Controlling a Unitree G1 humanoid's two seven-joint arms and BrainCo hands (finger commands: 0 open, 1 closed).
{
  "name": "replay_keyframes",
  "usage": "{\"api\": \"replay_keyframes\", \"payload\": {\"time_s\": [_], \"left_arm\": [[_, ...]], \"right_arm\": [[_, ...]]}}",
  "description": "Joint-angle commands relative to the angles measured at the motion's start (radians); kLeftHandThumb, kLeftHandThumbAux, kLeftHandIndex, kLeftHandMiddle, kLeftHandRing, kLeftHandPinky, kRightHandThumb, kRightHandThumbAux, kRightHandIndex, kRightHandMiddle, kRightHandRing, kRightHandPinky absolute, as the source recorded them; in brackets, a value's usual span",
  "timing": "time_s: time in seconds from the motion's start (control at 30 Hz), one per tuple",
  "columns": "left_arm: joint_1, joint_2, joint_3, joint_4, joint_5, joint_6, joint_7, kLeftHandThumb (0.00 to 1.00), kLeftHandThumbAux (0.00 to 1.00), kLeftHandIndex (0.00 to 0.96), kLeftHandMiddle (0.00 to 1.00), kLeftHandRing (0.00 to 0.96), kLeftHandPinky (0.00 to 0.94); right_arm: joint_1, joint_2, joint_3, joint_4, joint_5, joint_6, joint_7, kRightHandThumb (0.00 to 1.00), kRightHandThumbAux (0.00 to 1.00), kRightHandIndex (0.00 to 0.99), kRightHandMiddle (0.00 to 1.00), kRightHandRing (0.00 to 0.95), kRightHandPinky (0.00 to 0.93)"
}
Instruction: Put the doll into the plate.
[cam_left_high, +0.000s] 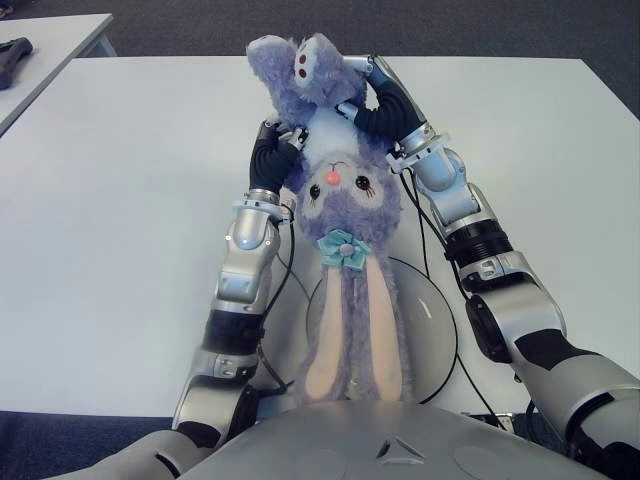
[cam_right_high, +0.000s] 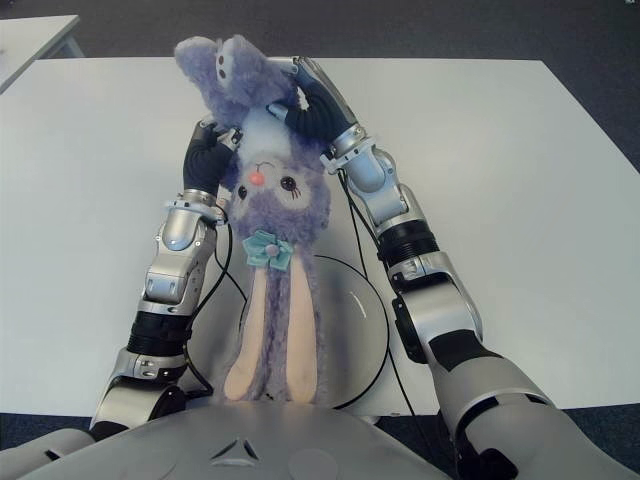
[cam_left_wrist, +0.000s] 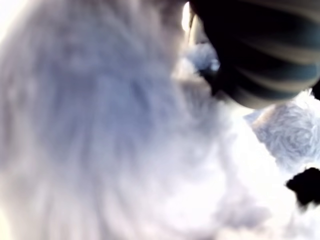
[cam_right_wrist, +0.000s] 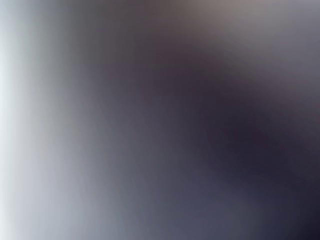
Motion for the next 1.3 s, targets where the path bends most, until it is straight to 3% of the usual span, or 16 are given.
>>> {"api": "replay_keyframes", "payload": {"time_s": [0.03, 0.33, 0.63, 1.3], "left_arm": [[0.003, 0.011, -0.037, -0.02, -0.008, 0.074, -0.057, 0.701, 0.714, 0.436, 0.809, 0.832, 0.829], [0.018, 0.009, -0.062, -0.038, -0.007, 0.133, -0.064, 0.702, 0.713, 0.436, 0.806, 0.834, 0.825], [0.067, 0.009, -0.091, -0.074, -0.018, 0.17, -0.092, 0.702, 0.715, 0.436, 0.802, 0.832, 0.833], [0.189, 0.041, -0.151, -0.219, -0.037, 0.244, -0.15, 0.701, 0.716, 0.436, 0.801, 0.828, 0.831]], "right_arm": [[0.029, -0.018, -0.004, -0.056, -0.002, 0.072, 0.021, 0.697, 0.718, 0.439, 0.829, 0.824, 0.821], [0.136, -0.044, -0.006, -0.195, 0.025, 0.153, 0.086, 0.696, 0.718, 0.438, 0.839, 0.833, 0.832], [0.213, -0.062, -0.004, -0.245, 0.051, 0.167, 0.117, 0.69, 0.724, 0.436, 0.86, 0.856, 0.835], [0.385, -0.083, 0.001, -0.351, 0.098, 0.105, 0.145, 0.686, 0.728, 0.435, 0.875, 0.869, 0.852]]}}
